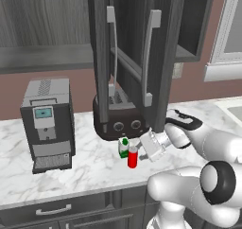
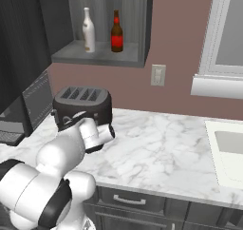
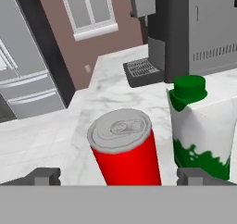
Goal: Sort all alcoholic drinks to one cabinet, and non-alcoholic drinks to the other.
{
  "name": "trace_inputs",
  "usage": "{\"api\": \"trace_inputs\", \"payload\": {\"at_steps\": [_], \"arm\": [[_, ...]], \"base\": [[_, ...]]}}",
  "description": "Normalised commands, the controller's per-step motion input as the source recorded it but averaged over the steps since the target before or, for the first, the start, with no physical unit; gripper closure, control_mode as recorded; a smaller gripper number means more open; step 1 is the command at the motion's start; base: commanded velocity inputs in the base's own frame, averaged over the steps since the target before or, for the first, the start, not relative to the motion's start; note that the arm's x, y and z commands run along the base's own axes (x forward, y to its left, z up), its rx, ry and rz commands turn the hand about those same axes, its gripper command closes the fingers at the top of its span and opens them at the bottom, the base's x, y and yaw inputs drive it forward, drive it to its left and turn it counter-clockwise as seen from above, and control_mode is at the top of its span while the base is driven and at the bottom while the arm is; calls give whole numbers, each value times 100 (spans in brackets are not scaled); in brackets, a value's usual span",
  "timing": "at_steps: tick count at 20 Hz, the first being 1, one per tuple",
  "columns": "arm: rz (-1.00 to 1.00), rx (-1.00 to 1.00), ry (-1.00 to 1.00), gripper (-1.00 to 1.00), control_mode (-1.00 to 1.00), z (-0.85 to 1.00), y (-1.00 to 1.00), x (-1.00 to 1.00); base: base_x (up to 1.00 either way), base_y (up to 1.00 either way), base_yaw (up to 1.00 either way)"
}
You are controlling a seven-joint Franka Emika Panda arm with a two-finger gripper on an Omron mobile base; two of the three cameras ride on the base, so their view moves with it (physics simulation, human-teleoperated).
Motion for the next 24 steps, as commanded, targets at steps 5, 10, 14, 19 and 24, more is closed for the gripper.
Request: {"api": "trace_inputs", "payload": {"at_steps": [5, 10, 14, 19, 24], "arm": [[0, 0, 0, -100, -100, -13, 8, 0], [0, 0, 0, -100, -100, -11, 12, 0], [0, 0, 0, -100, -100, -9, 12, 0], [0, 0, 0, -100, -100, -5, 11, 0], [0, 0, 0, -100, -100, -1, 14, 0]], "base": [[0, 0, 0], [0, 0, 0], [0, 0, 0], [0, 0, 0], [0, 0, 0]]}}
